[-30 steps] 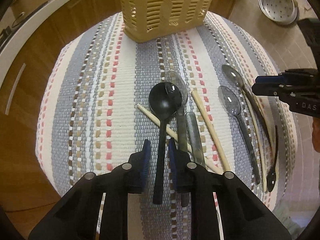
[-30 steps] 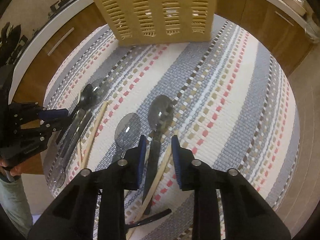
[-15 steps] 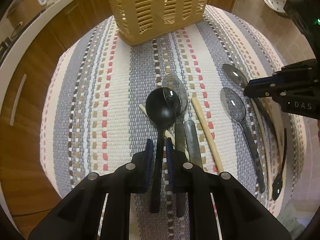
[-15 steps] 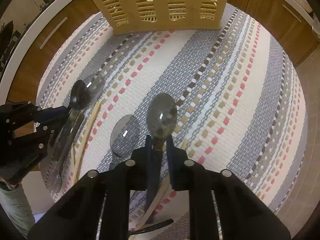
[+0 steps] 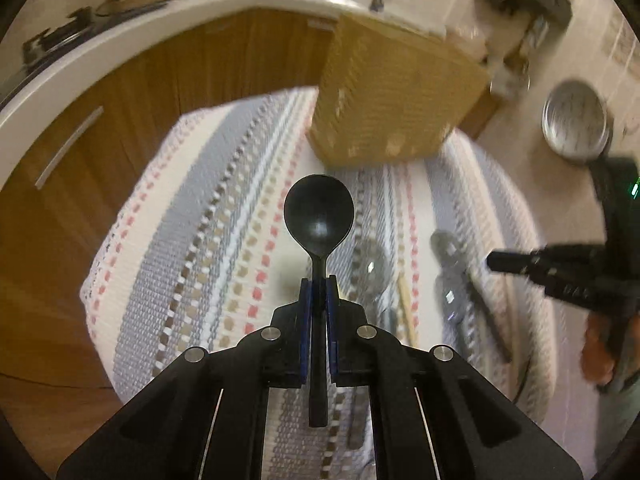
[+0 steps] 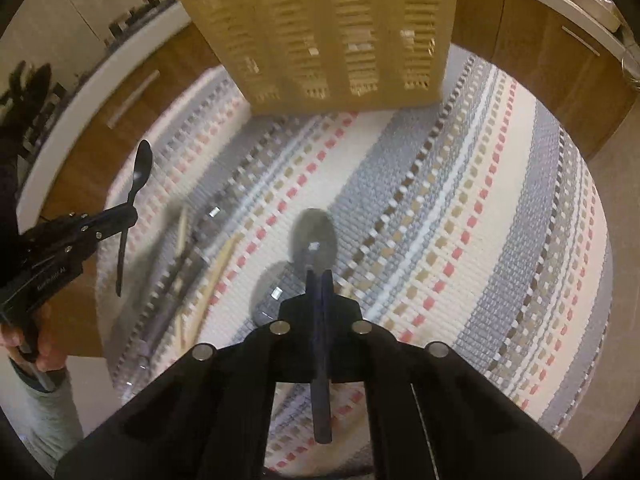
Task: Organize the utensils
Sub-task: 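Grasp the black spoon with the left tool while the right tool grasps a clear spoon, then lift the black spoon with the left tool while the right tool lifts the clear spoon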
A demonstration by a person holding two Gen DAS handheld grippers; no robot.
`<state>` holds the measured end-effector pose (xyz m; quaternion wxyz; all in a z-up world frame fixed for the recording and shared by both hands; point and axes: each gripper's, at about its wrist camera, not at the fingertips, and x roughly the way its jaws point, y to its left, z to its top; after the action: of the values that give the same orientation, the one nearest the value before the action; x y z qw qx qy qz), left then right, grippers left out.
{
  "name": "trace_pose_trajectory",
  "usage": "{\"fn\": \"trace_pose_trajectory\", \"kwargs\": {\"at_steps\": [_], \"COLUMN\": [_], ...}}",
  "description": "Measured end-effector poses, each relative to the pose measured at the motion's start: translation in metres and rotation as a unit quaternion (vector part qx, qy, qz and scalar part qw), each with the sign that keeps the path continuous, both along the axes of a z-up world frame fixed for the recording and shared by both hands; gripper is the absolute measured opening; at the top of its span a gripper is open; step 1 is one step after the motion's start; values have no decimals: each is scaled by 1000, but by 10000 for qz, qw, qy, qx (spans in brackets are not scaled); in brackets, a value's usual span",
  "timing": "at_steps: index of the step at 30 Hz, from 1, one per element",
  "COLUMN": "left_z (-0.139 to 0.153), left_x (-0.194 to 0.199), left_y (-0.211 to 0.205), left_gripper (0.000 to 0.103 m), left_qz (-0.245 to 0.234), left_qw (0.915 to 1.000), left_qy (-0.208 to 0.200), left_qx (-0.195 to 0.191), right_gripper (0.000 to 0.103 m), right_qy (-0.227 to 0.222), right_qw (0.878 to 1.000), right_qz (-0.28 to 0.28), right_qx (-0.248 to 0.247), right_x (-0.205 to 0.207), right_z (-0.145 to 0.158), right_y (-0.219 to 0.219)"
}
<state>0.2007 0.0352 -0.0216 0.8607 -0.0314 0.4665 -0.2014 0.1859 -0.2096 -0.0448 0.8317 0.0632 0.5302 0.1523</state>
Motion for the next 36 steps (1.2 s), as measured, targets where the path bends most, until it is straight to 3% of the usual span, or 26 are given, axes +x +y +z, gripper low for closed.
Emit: {"fn": "trace_pose_trajectory", "kwargs": {"at_steps": [3,6,13,18,19,21,23,27,29,33,36], "left_z": [10,9,-22,-28,-28,-30,-33,-36,-36,-35,-35], "left_x": [-4,-2,22,22,22,25,30,35,39,45,50], "left_y": [1,-4,-4,3,6,11,13,13,12,5,-3], "left_gripper": [5,5,5,6,8,12,15,16,16,18,20], "left_qz": [77,168,188,188,167,153,117,-4,4,-75,-115], "left_qw": [9997,9997,9973,9971,9972,9970,9965,9953,9945,9929,9917], "left_qy": [-180,-168,445,517,553,624,716,901,961,1006,982], "left_qx": [-164,22,547,534,484,442,411,358,417,626,828], "right_gripper": [1,2,3,5,11,33,43,42,34,27,26], "right_qy": [-141,49,779,795,804,819,752,783,852,865,918], "right_qw": [9999,9998,9963,9957,9955,9953,9958,9949,9938,9929,9917], "right_qz": [-50,-167,198,281,290,291,260,353,385,439,504], "right_qx": [-79,-91,-318,-391,-408,-435,-454,-528,-601,-688,-752], "right_x": [-7,-3,22,24,24,22,20,17,23,31,34], "right_z": [3,-2,-18,-14,-13,-14,-12,-15,-21,-25,-25], "right_y": [-3,-7,8,11,10,8,5,5,15,29,33]}}
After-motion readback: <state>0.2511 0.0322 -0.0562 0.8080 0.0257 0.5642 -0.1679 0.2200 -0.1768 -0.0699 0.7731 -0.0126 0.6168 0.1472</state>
